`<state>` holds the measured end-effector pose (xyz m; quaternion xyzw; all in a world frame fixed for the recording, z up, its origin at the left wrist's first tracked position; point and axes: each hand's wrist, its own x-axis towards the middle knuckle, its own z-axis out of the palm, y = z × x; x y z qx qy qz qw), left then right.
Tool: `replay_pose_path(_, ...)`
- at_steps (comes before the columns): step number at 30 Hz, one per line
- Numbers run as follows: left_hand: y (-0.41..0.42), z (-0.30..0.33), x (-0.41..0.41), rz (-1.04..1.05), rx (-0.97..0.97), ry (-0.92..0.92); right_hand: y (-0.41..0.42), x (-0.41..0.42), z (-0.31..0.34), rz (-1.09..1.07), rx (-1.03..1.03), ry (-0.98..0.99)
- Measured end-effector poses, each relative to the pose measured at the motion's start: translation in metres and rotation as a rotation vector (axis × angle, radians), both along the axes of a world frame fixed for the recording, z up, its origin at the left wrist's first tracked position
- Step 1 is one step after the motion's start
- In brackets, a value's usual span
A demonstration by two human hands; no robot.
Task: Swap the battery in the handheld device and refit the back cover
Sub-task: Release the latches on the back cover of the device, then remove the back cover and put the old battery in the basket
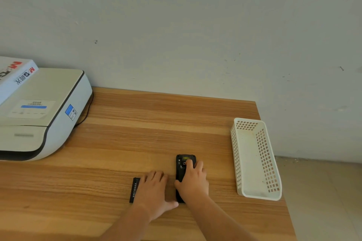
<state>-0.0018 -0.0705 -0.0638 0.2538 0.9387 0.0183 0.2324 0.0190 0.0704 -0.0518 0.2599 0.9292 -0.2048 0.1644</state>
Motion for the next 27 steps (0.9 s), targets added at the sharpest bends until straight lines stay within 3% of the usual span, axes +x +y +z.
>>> replay_pose_path(27,0.005,0.043,-0.002,-0.029,-0.014,0.056,0.052,0.024,0.044,-0.080,0.007,0.107)
